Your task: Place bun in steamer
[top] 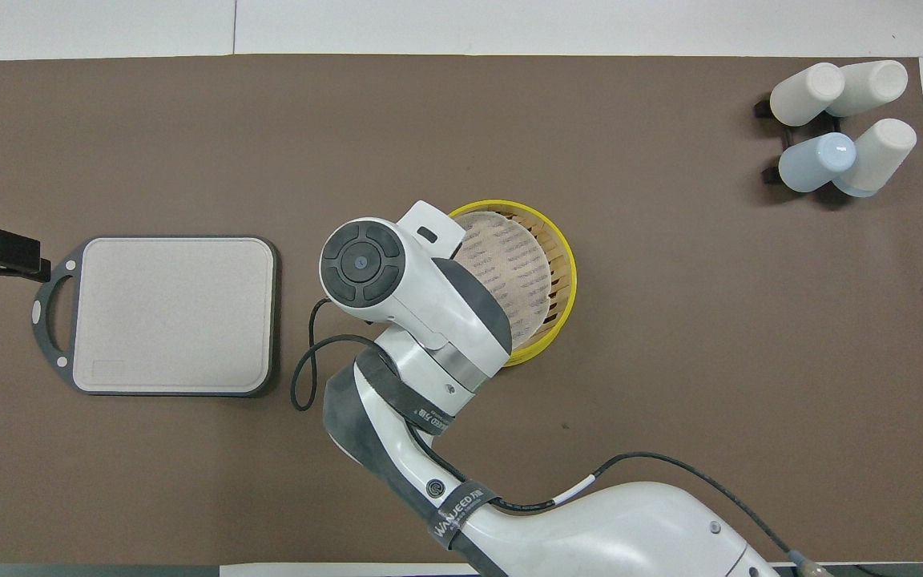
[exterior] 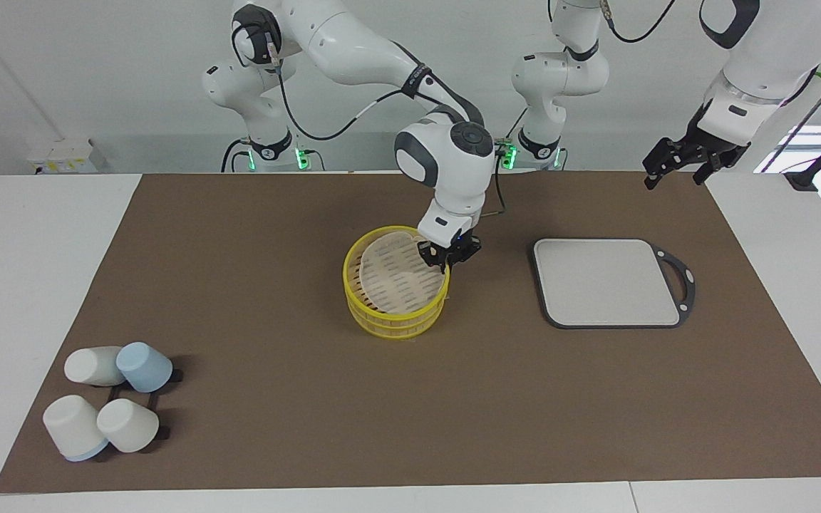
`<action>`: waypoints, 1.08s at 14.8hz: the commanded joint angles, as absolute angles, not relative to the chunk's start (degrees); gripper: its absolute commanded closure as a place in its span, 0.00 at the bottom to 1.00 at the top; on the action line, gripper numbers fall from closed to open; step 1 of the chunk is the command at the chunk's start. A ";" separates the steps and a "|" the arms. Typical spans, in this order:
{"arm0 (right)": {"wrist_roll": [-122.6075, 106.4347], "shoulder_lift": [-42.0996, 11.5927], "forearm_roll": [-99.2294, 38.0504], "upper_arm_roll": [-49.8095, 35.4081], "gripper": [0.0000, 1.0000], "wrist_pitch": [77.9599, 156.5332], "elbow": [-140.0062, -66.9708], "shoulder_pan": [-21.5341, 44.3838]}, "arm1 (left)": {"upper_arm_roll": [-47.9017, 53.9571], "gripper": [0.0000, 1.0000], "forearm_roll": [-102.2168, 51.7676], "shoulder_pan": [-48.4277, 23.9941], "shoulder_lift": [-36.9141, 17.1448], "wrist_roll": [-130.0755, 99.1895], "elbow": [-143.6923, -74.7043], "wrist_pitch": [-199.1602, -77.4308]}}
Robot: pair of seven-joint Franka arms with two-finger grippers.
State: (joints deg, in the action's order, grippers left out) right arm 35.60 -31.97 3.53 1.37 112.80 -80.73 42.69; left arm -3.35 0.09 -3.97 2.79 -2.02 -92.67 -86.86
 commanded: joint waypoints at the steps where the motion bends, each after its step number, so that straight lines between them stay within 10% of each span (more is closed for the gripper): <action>1: 37.62 -30.50 5.01 1.32 1.00 109.71 -82.45 43.07 | -3.52 0.00 -0.88 -4.31 3.34 -1.32 -92.72 -86.04; 16: 41.22 -30.67 3.00 0.88 1.00 113.64 -82.26 41.66 | -3.60 0.00 -0.79 -4.31 3.34 -1.32 -92.72 -86.13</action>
